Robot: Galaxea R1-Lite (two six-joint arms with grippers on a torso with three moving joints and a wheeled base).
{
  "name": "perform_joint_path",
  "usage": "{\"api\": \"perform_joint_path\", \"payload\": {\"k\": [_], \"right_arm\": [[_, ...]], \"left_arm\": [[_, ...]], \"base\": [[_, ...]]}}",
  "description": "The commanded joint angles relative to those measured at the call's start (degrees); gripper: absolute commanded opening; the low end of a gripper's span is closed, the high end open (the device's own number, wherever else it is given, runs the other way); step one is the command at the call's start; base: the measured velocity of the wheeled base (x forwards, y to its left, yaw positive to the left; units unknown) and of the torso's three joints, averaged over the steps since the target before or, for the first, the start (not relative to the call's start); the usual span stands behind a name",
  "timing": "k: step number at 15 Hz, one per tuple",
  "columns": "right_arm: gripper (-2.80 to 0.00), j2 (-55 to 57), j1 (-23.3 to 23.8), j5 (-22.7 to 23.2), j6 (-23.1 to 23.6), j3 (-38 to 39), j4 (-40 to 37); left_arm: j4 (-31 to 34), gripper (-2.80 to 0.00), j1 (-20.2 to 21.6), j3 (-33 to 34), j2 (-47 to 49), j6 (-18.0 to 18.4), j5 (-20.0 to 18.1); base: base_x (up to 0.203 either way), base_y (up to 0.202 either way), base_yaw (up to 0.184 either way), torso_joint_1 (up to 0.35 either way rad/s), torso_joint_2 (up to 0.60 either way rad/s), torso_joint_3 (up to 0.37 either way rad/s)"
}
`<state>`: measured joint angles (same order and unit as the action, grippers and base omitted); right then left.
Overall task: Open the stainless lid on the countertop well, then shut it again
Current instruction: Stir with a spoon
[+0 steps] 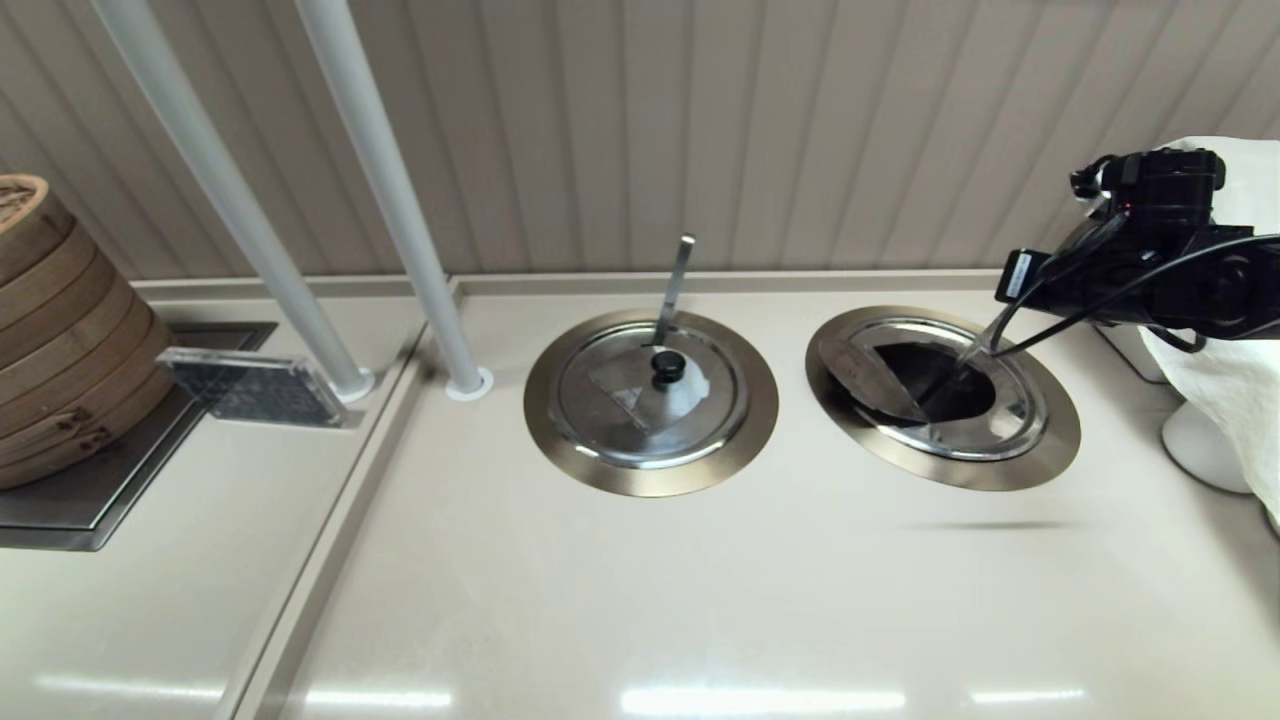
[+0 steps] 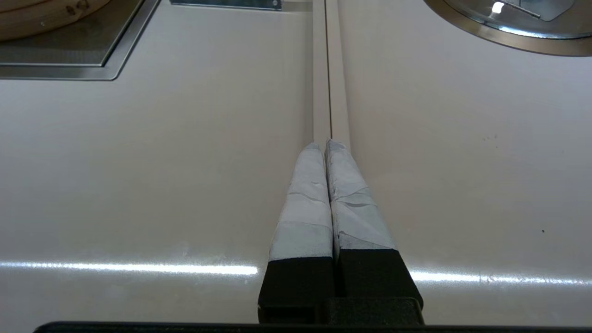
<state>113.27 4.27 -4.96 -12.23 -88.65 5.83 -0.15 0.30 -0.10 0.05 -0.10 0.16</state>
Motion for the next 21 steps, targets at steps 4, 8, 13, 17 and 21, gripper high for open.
{"api": "perform_joint_path", "payload": {"k": [4,8,13,17,21], "right_arm": [[-2.80,9.05,-0.58,-3.58,-0.23,-9.83,0.23],[0.00,9.08,-0.50,-3.74,-0.42,-9.87,0.41],[0.00,8.63,-0.58,-3.65,-0.69,-10.23,0.14],[0.00,5.57,-1.80,-4.09,-3.20,-1.30,0.00],[0.00,-0.58,-4.77,-5.22,-7.32,11.23,1.54]], "left_arm": [[-0.03,-2.80,-0.03,0.01,0.04,0.01,0.02],[-0.03,-2.80,0.05,0.01,0.04,0.01,0.02],[-0.03,-2.80,0.05,0.01,0.04,0.01,0.02],[0.02,-2.80,-0.03,0.01,0.04,0.01,0.02],[0.06,-2.80,0.05,0.01,0.04,0.01,0.02]], "base": [[0.000,0.000,0.000,0.000,0.00,0.000],[0.000,0.000,0.000,0.000,0.00,0.000],[0.000,0.000,0.000,0.000,0.00,0.000],[0.000,0.000,0.000,0.000,0.00,0.000],[0.000,0.000,0.000,0.000,0.00,0.000]]}}
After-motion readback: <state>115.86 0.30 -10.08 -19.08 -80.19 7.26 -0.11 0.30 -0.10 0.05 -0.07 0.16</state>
